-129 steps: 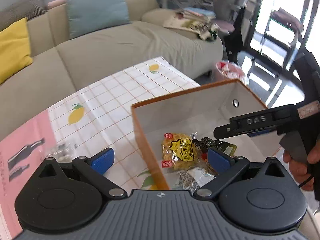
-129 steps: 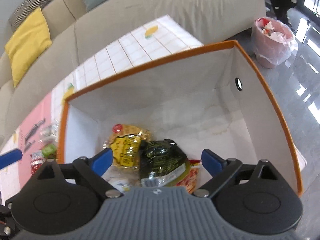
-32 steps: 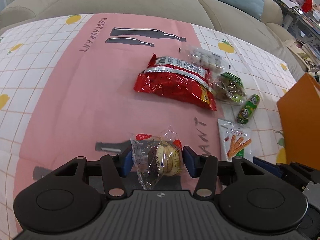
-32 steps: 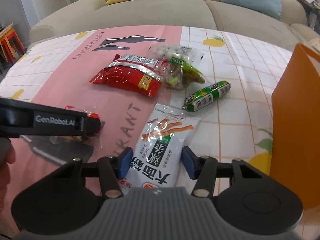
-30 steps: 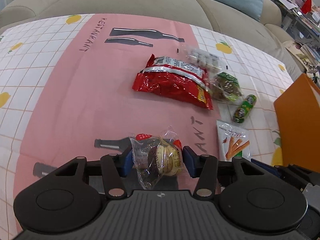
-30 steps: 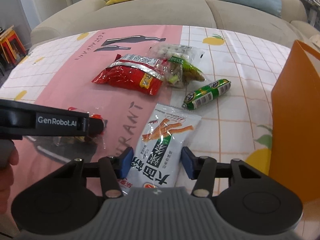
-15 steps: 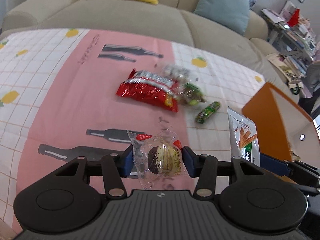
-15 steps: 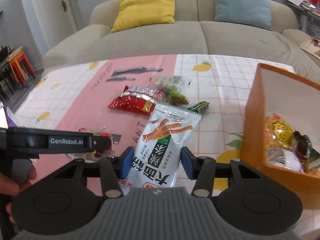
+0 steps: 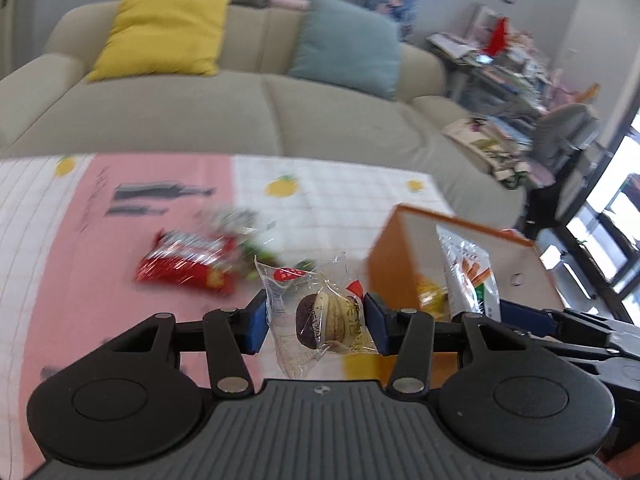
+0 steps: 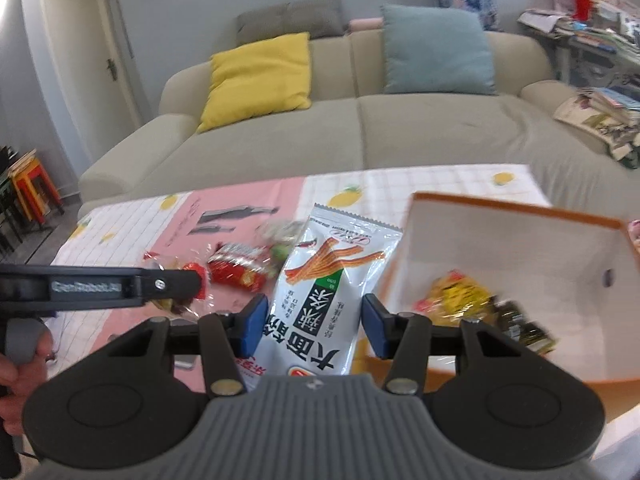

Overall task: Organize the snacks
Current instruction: 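Carry the wrapped cake with the left gripper while the right carries the white packet into the box, then open both grippers to drop the cake and white packet into the box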

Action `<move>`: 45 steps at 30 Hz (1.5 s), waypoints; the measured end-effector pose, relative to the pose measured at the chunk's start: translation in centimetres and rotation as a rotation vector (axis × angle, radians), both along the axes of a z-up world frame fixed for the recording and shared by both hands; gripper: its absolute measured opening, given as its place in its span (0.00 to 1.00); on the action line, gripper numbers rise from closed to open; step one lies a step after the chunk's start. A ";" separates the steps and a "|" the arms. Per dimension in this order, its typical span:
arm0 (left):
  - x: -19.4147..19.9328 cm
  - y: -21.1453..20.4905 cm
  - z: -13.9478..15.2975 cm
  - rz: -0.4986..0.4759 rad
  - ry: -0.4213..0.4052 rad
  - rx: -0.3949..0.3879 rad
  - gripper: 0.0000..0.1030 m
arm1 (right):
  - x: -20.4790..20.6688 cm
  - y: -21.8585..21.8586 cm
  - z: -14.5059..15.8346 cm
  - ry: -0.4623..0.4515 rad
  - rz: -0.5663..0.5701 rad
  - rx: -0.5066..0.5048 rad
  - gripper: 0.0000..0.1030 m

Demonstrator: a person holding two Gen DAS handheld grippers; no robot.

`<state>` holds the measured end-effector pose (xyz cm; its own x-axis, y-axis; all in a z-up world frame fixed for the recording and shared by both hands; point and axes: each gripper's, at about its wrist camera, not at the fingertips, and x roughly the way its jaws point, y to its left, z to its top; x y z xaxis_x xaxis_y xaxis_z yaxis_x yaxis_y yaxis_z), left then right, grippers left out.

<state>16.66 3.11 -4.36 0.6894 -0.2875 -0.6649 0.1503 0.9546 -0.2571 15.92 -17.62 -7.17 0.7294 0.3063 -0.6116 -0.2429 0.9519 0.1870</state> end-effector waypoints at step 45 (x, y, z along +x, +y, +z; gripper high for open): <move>18.1 -23.1 -11.4 -0.530 0.285 0.246 0.56 | 17.4 -16.7 -11.1 0.534 -0.015 -0.188 0.50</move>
<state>34.81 -20.03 -15.72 0.2829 -0.3558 -0.8907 0.5750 0.8062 -0.1393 33.36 -34.34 -18.27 0.3071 0.1488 -0.9400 -0.1476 0.9832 0.1074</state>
